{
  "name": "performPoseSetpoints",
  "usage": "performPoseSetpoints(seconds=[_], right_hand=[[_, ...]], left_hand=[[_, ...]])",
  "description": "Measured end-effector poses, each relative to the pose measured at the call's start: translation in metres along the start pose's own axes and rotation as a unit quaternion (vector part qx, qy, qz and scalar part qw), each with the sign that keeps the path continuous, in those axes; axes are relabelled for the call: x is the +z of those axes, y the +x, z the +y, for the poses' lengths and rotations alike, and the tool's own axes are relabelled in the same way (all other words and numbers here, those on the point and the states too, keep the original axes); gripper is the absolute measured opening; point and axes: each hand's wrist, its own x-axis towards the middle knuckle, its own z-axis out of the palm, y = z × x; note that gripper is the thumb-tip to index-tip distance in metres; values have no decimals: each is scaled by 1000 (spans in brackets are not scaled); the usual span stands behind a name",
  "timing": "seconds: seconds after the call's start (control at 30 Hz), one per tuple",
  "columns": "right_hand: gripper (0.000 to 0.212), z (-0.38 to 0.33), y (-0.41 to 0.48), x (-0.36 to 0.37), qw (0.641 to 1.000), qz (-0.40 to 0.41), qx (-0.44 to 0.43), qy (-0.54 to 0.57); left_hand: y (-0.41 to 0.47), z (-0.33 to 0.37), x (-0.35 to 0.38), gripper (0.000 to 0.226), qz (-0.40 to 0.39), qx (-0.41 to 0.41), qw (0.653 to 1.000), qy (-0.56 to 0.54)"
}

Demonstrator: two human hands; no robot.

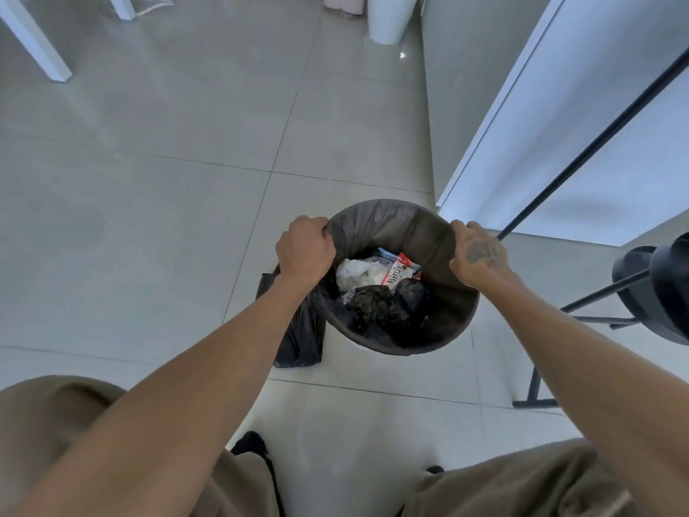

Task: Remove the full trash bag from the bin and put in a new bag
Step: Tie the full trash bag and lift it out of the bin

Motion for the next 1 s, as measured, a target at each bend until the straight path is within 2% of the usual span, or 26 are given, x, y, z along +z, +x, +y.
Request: performPoseSetpoints(seconds=[0.27, 0.33, 0.37, 0.4, 0.47, 0.5, 0.57, 0.6, 0.63, 0.7, 0.77, 0.83, 0.9, 1.0], right_hand=[[53, 5, -48, 15, 991, -17, 20, 133], [42, 10, -51, 13, 970, -27, 52, 238], [42, 13, -53, 12, 943, -29, 85, 322], [47, 16, -56, 15, 900, -32, 130, 415], [60, 19, -64, 25, 775, -70, 229, 585], [63, 21, -67, 34, 723, -95, 266, 631], [58, 22, -77, 52, 657, -133, 313, 673], [49, 21, -80, 60, 644, -144, 325, 678], [38, 19, -83, 65, 639, -157, 329, 677], [23, 14, -82, 76, 626, -175, 320, 689], [46, 15, -77, 90, 606, -204, 314, 702], [66, 25, -64, 119, 612, -210, 318, 694], [65, 37, -53, 150, 615, -207, 337, 682], [47, 41, -52, 162, 588, -186, 357, 702]], left_hand=[[-29, -22, -16, 26, -27, 33, 998, -41], [-33, -31, -22, 35, -25, -16, 993, -112], [-35, -38, -22, 44, -28, -74, 983, -166], [-38, -45, -20, 53, -39, -146, 963, -223], [-45, -57, -13, 72, -86, -277, 908, -302], [-49, -64, -5, 77, -118, -325, 879, -328], [-62, -76, 12, 72, -171, -400, 800, -414], [-68, -79, 21, 67, -189, -420, 764, -453], [-73, -80, 28, 62, -205, -426, 742, -476], [-76, -78, 39, 46, -218, -433, 719, -497], [-75, -74, 49, 30, -201, -449, 713, -499], [-73, -73, 54, 29, -183, -471, 719, -477], [-71, -73, 56, 30, -172, -487, 721, -462], [-73, -72, 49, 28, -178, -496, 724, -445]])
